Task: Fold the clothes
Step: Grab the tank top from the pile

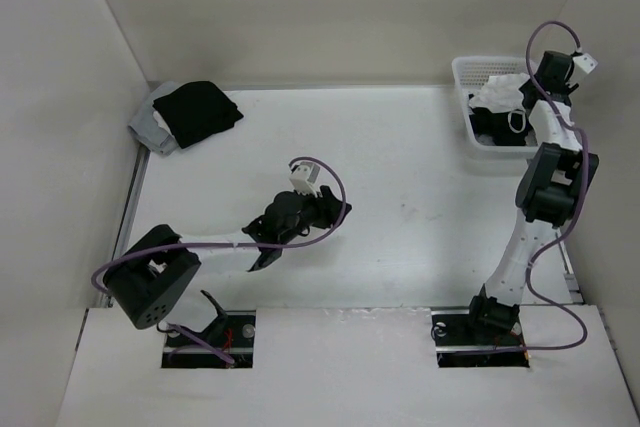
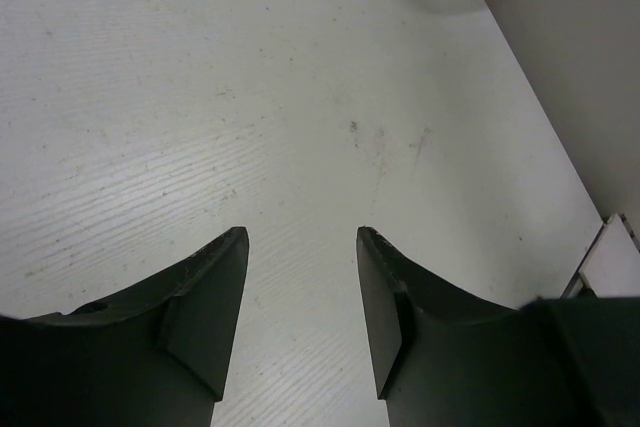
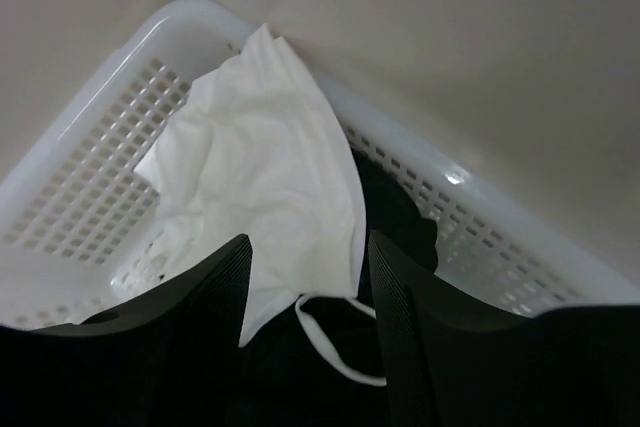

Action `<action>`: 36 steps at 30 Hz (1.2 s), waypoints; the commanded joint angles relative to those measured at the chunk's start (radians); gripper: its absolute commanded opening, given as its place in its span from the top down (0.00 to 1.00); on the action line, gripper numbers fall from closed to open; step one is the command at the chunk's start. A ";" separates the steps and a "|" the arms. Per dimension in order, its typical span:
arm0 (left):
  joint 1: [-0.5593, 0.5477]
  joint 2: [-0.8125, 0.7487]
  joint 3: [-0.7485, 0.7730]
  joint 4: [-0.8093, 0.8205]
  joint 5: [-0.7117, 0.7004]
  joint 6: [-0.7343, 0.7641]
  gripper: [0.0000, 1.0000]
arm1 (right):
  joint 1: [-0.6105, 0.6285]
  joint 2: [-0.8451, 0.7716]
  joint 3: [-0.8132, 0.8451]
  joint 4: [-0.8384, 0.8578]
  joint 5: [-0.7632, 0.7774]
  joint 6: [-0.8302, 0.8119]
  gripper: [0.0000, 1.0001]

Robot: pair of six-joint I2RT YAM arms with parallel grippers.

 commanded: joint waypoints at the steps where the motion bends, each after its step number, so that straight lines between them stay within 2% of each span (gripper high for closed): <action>1: 0.011 0.024 -0.005 0.091 0.026 -0.019 0.54 | -0.008 0.062 0.094 -0.059 -0.021 -0.027 0.47; 5: 0.023 0.046 -0.005 0.114 0.046 -0.039 0.53 | -0.028 0.102 0.111 -0.040 -0.057 -0.012 0.52; 9: 0.031 0.064 -0.005 0.129 0.061 -0.051 0.53 | -0.036 0.123 0.114 -0.008 -0.122 -0.001 0.64; 10: 0.032 0.072 -0.003 0.134 0.067 -0.056 0.53 | -0.036 0.126 0.112 -0.006 -0.118 -0.004 0.75; 11: 0.032 0.077 -0.002 0.135 0.072 -0.059 0.53 | -0.034 0.120 0.102 0.000 -0.107 0.002 0.81; 15: 0.034 0.092 0.004 0.139 0.084 -0.065 0.53 | -0.030 0.076 0.037 0.076 -0.088 -0.017 0.96; 17: 0.035 0.098 0.007 0.142 0.089 -0.068 0.53 | -0.030 0.027 0.000 0.105 -0.056 -0.017 1.00; 21: 0.037 0.098 0.009 0.143 0.090 -0.071 0.53 | 0.000 -0.113 -0.122 0.234 -0.042 -0.018 1.00; 22: 0.037 0.095 0.009 0.143 0.090 -0.071 0.53 | 0.024 -0.192 -0.179 0.292 -0.047 -0.023 1.00; 31: 0.055 0.025 0.004 0.129 0.078 -0.076 0.54 | 0.236 -0.585 -0.331 0.336 -0.105 -0.027 1.00; 34: 0.092 -0.035 -0.002 0.099 0.069 -0.102 0.54 | 0.328 -0.693 -0.310 0.319 -0.143 -0.029 1.00; 36: 0.141 -0.103 -0.005 0.039 0.054 -0.132 0.54 | 0.415 -0.766 -0.223 0.276 -0.159 -0.046 1.00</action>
